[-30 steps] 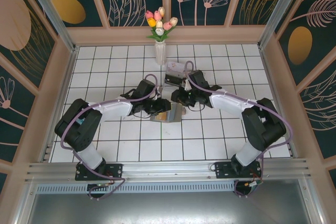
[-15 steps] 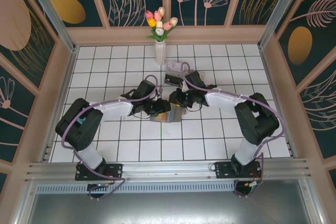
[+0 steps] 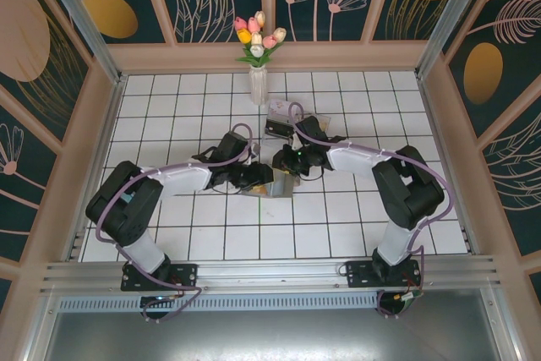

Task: Take the credit cards out of the card holder

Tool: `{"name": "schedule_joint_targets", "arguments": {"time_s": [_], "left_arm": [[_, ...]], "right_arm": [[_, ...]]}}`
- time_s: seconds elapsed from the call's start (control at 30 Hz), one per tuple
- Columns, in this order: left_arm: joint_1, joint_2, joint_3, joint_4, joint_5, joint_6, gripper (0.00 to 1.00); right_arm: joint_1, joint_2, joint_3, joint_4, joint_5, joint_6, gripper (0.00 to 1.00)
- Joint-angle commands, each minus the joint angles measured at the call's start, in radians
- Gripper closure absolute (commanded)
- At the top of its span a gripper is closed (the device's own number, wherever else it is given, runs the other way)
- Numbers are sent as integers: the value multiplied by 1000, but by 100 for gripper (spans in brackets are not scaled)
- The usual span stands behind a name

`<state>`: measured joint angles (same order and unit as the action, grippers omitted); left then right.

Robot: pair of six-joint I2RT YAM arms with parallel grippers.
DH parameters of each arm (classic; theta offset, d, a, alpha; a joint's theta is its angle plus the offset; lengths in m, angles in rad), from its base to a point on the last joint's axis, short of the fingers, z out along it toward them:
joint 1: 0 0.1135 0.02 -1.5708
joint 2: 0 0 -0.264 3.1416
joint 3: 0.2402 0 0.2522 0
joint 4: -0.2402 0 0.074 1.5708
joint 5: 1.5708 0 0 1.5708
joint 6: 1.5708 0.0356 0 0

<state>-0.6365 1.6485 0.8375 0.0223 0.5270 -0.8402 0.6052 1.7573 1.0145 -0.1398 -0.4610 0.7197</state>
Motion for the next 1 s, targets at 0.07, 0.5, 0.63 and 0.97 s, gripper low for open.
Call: {"name": "schedule_joint_targets", "arguments": {"time_s": [0.07, 0.5, 0.63, 0.97], "left_arm": [[-8, -27, -10, 6, 15, 21, 59], [-8, -19, -17, 52, 41, 16, 74], [-9, -14, -20, 76, 57, 8, 72], [-9, 17, -24, 120, 88, -1, 65]], "right_arm": [[10, 14, 18, -34, 24, -3, 74], [10, -4, 4, -51, 52, -3, 75], [10, -3, 4, -58, 62, -2, 75], [6, -11, 0, -88, 101, 3, 75]]}}
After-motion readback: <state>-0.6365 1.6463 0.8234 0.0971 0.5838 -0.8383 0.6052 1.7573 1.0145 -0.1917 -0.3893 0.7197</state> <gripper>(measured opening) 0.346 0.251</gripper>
